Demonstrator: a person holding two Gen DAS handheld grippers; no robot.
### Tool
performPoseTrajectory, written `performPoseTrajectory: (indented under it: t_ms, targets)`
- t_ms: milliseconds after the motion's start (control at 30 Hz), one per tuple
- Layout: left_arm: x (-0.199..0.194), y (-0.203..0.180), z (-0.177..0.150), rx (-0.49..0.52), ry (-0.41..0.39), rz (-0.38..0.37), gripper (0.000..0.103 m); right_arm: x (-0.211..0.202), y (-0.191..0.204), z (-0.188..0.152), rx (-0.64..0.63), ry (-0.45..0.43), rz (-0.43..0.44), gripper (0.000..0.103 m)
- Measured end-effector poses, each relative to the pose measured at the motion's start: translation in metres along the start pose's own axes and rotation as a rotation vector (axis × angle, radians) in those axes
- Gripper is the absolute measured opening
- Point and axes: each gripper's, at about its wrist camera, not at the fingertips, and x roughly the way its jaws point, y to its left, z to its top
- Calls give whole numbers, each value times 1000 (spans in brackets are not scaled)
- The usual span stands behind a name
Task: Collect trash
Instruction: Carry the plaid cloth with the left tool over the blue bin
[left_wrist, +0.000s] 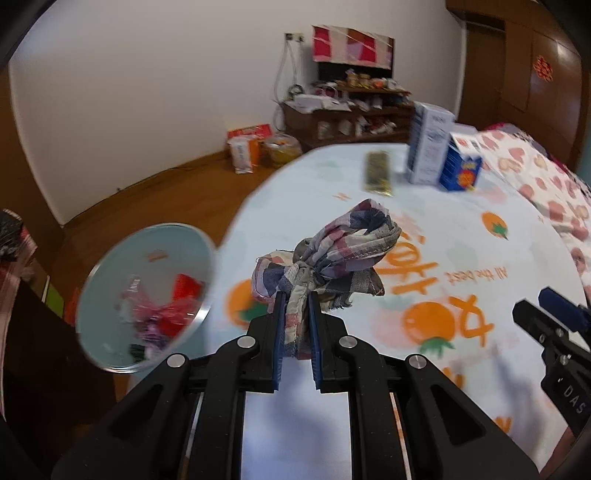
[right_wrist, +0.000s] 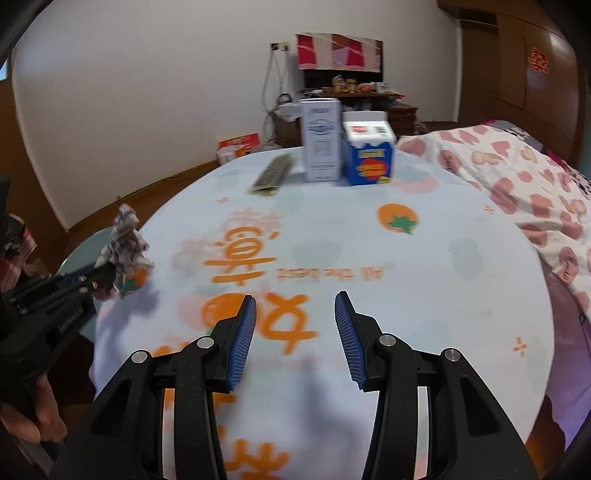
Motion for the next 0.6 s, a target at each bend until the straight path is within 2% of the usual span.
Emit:
performPoseTrajectory:
  t_ms: [400,600]
  targets:
    - [-13,111,-4,-158,-22,139,12,8,75,8,-105,6,107,45]
    - [-9,144,-9,-205,-7,195,12,15,109,14,-144,9,159,45]
